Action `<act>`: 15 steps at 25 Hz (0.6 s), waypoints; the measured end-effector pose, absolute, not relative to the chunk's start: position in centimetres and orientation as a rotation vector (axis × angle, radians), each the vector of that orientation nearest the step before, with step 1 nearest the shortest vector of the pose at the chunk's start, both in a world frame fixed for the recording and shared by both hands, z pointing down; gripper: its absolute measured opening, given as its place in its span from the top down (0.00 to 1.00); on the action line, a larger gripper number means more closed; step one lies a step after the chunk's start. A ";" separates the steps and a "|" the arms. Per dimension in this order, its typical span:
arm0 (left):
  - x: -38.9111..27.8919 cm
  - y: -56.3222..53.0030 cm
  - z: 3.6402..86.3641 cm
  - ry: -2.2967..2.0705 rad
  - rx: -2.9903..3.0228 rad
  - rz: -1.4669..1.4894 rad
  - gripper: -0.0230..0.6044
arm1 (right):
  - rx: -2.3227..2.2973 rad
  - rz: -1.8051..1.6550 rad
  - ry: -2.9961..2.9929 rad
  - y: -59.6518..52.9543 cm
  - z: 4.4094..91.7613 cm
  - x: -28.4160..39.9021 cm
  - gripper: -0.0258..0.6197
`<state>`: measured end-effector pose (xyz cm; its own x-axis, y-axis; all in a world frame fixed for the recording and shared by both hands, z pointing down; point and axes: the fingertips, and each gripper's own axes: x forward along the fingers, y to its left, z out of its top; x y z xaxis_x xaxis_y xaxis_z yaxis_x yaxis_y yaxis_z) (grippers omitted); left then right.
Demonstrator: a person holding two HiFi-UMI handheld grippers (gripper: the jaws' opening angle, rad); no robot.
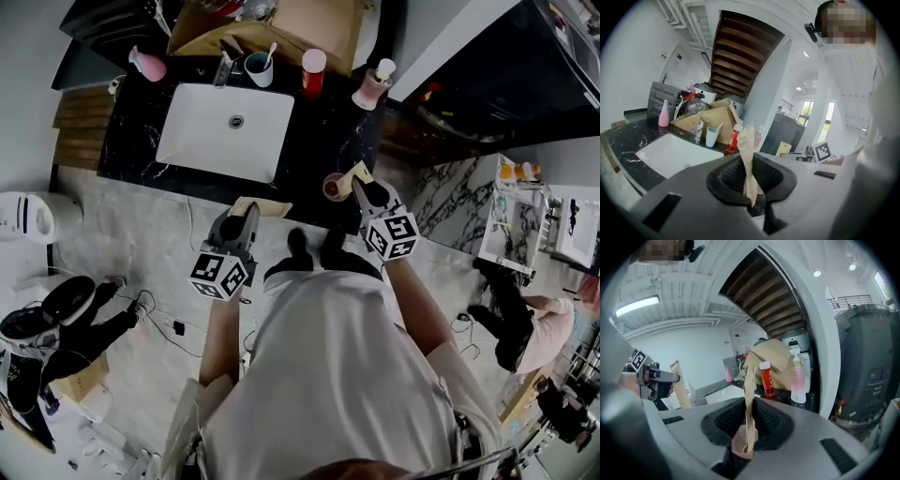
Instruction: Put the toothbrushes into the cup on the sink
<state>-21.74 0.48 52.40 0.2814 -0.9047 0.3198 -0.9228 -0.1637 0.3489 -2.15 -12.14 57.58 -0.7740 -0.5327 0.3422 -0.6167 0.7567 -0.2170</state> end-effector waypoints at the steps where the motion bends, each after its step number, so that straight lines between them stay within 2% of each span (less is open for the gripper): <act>1: -21.6 0.5 52.5 -1.639 2.080 0.052 0.91 | 0.892 0.476 -2.687 -12.1 58.0 -2.1 0.86; 11: -20.8 0.1 52.6 -1.650 2.067 0.050 0.91 | 0.833 0.588 -2.648 -12.3 60.5 -2.1 0.84; 15: -20.5 0.1 52.5 -1.655 2.066 0.049 0.91 | 0.829 0.607 -2.639 -12.2 60.9 -1.7 0.71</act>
